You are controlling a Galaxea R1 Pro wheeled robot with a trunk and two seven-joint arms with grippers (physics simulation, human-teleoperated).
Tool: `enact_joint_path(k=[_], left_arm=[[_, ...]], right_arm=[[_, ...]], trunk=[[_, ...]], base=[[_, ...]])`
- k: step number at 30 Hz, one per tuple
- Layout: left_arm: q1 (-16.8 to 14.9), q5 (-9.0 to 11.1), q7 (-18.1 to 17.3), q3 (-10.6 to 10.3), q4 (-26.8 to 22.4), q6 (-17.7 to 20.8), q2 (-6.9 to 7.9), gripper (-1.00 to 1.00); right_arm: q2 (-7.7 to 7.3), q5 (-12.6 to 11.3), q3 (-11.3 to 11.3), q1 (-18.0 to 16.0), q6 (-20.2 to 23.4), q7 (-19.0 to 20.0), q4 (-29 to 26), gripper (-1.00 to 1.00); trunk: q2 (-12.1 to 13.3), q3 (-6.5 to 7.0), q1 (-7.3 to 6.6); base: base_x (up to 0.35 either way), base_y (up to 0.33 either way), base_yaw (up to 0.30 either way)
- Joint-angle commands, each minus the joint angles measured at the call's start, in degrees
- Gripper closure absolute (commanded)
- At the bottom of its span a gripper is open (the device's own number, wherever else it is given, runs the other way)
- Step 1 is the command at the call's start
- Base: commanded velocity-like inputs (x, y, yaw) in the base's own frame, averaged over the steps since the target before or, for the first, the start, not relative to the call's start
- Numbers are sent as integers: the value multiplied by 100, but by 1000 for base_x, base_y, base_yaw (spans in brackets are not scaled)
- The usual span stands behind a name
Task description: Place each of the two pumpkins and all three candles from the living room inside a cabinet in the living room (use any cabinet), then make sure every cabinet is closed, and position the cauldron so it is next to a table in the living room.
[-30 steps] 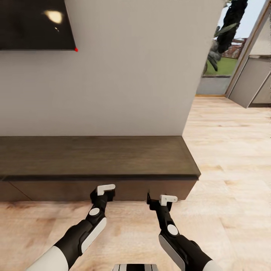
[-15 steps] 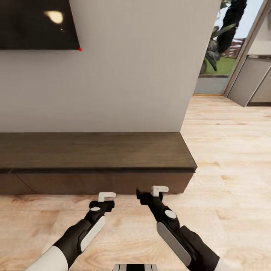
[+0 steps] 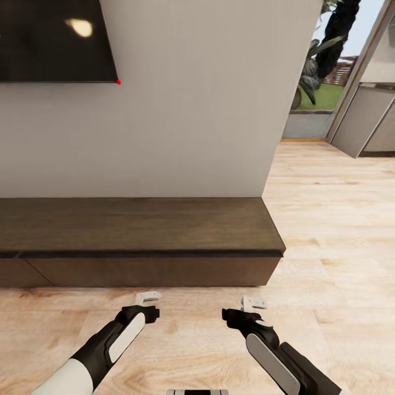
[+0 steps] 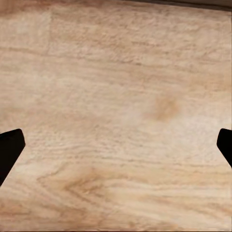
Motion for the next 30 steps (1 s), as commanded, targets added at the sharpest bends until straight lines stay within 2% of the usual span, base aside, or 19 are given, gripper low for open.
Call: enact_joint_path(k=[1,5,8,13,24,30], left_arm=[[-5,72,58,-27,99,1,14,-100],[-5,175,63,-15,294,-2,28,-100],[-5,314,72,8,444,-12,33,-100],[12,396,61,15,807,-58,21,-100],[13,394,37,14,860,-79,25,-100],[13,394,39,14,860,-80,25,-100]], right_arm=[[-6,-19,23,15,6,-45,32,-100],[-4,1,33,105,-11,-19,163,-100],[25,1,38,139,-33,4,476,-100],[52,-22,37,149,-43,22,958,-100],[54,-48,5,149,-48,29,1474,-100],[61,-41,2,149,-48,32,1528,-100]], trunk=[[39,14,-24],[200,85,-111],[320,139,-177],[520,229,-287],[962,427,-529],[1202,534,-661]], base=[[0,0,0],[0,0,0],[0,0,0],[0,0,0],[-148,0,5],[-36,0,191]])
